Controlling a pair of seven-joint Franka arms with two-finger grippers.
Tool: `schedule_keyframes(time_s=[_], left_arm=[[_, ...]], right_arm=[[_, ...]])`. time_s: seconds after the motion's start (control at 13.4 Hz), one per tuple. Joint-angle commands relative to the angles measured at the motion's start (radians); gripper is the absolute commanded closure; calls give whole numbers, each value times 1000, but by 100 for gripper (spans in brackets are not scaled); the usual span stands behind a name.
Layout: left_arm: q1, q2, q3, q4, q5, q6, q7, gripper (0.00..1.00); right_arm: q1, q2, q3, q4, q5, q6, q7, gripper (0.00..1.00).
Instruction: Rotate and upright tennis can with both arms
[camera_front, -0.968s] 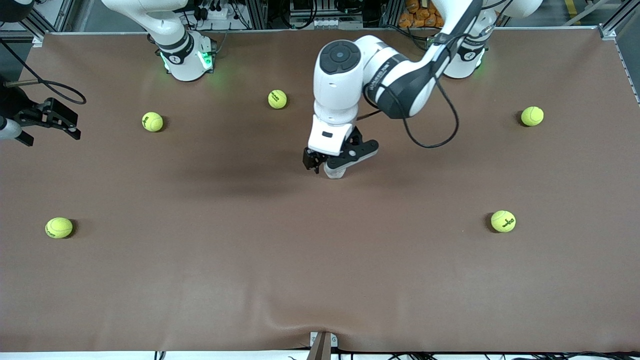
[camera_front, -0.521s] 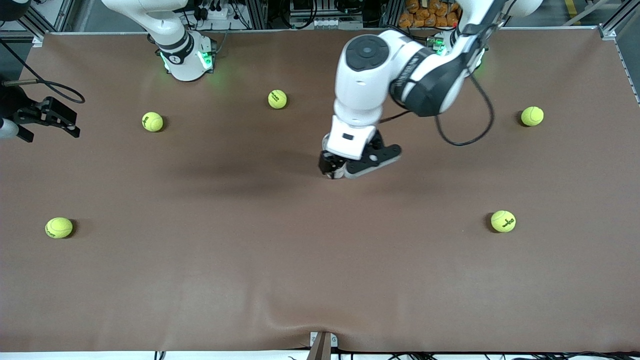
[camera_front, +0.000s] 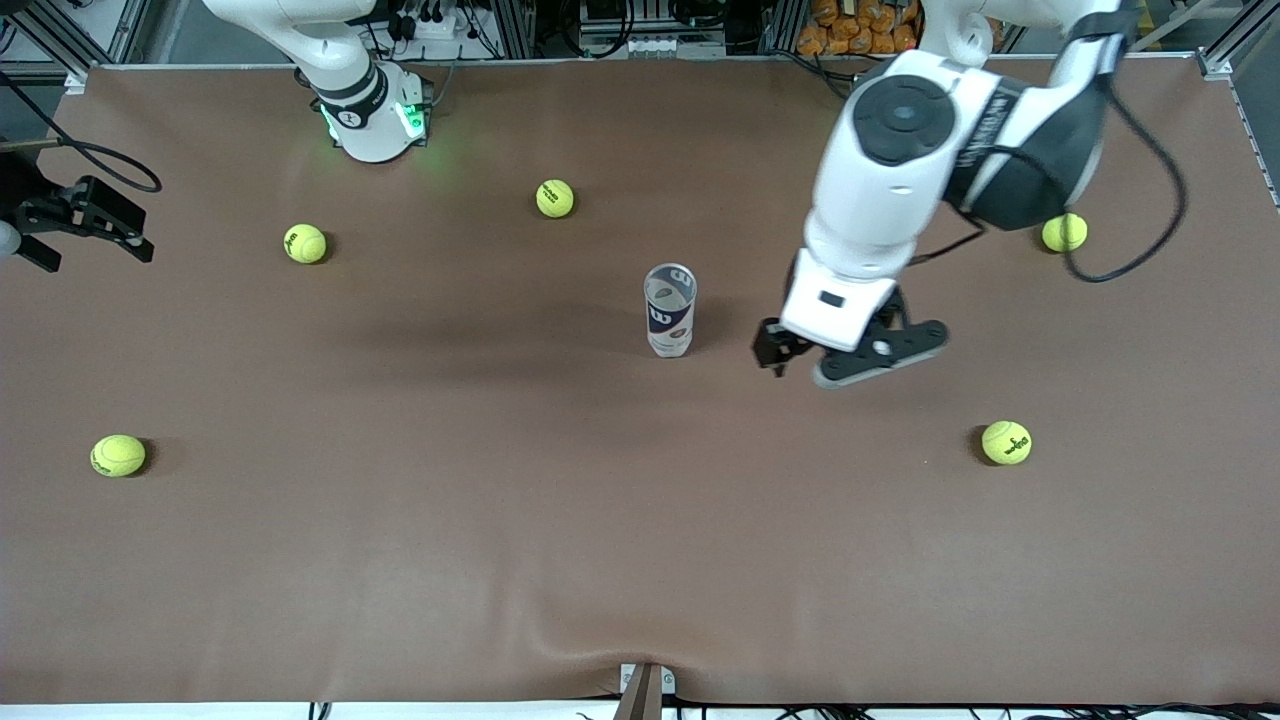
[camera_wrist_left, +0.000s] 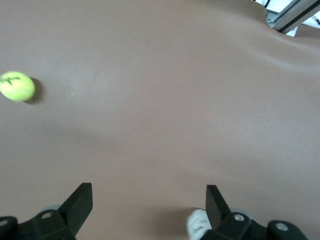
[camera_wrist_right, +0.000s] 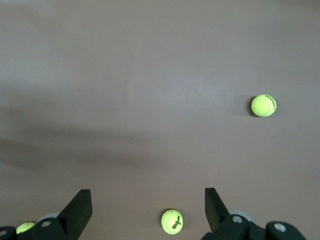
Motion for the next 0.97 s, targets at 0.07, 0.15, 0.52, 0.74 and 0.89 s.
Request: schedule_keyframes(time_s=[0.07, 0.15, 0.52, 0.74, 0.89], left_arm=[[151, -65, -59, -19, -30, -60, 195, 0], [203, -88, -67, -31, -43, -76, 256, 0], [347, -181, -110, -64, -77, -136, 464, 0], [349, -236, -83, -55, -86, -221, 507, 0], [350, -281, -59, -55, -102, -295, 548, 0]], right_arm=[[0, -12, 0, -2, 12, -10, 15, 0], [0, -14, 3, -2, 12, -10, 14, 0], [0, -14, 11, -2, 12, -12, 12, 0], [-4, -15, 22, 1, 12, -27, 14, 0], [-6, -15, 22, 2, 12, -28, 14, 0]])
